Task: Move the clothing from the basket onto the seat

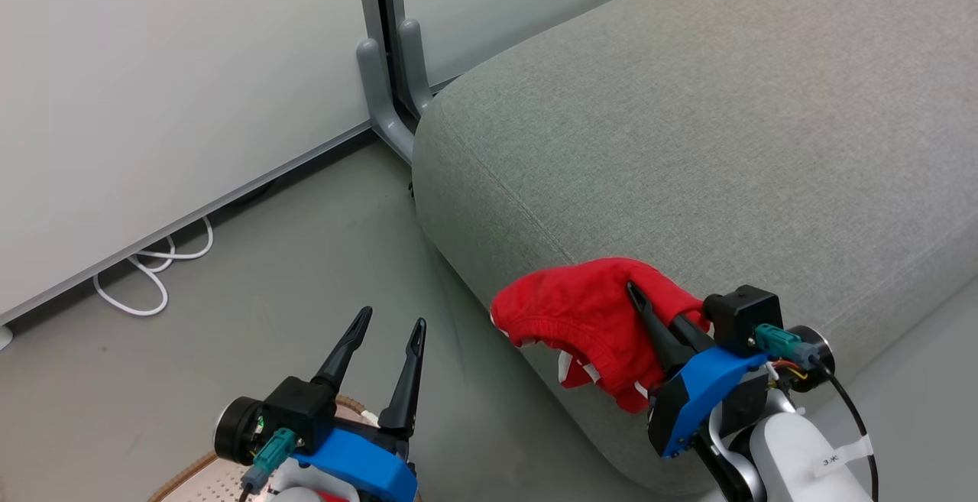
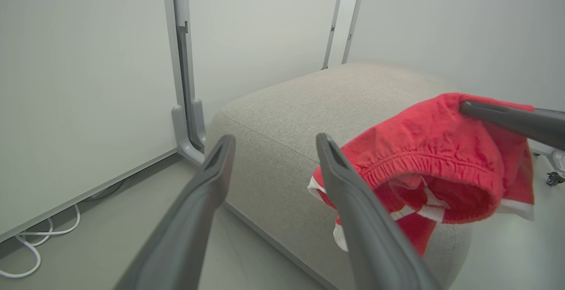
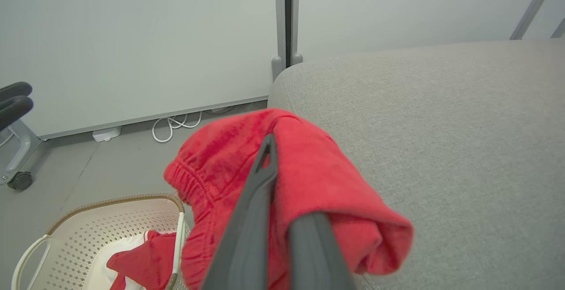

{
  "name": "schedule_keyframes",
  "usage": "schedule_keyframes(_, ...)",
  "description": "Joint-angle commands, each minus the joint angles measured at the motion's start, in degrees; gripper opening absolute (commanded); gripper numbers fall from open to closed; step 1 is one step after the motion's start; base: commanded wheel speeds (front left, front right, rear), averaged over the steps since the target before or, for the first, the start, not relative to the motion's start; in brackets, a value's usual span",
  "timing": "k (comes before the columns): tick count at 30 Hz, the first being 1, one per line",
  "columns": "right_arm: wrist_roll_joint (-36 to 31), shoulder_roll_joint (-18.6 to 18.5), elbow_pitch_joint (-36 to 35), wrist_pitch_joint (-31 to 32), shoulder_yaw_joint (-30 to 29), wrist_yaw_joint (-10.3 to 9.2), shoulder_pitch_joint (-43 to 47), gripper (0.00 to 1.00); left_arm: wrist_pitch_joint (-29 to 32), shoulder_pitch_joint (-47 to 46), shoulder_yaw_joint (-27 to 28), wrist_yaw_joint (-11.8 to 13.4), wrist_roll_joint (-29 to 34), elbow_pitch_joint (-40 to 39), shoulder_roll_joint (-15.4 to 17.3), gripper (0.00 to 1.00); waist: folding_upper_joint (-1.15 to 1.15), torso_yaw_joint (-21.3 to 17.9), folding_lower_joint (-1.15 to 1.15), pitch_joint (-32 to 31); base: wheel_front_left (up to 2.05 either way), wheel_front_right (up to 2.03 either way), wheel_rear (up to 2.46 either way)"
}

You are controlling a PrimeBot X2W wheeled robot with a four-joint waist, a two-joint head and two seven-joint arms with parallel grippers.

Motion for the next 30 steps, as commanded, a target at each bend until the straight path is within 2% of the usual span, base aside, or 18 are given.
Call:
schedule_keyframes(1,0.05,0.21,0.09,-0.33,-0.01,0.03,0.79,0.00,-0.15,-0.57,-0.03,-0.09,-0.01,0.20,0.13,1.00,0.00,-0.14,0.00,-0.06,0.00,0.00,0.00)
schedule_keyframes(19,-0.59,0.43,-0.30,-0.71,-1.11,0.03,0.16,0.00,-0.15,-1.44,-0.57,-0.09,0.10,0.12,0.73,1.00,0.00,0.33,0.00,1.40,0.00,0.00,0.00)
schedule_keyframes(25,-0.59,0.26,-1.55,-0.69,-4.12,0.03,-3.34,0.00,-0.15,-2.83,-1.35,-0.09,0.57,-0.58,1.65,1.00,0.00,0.74,0.00,3.66,0.00,0.00,0.00)
schedule_keyframes(30,-0.46,-1.89,-2.82,0.68,-7.60,0.03,-9.59,0.00,-0.15,-4.84,-2.02,-0.09,1.08,-1.16,2.99,1.00,0.00,1.44,0.00,7.04,0.00,0.00,0.00)
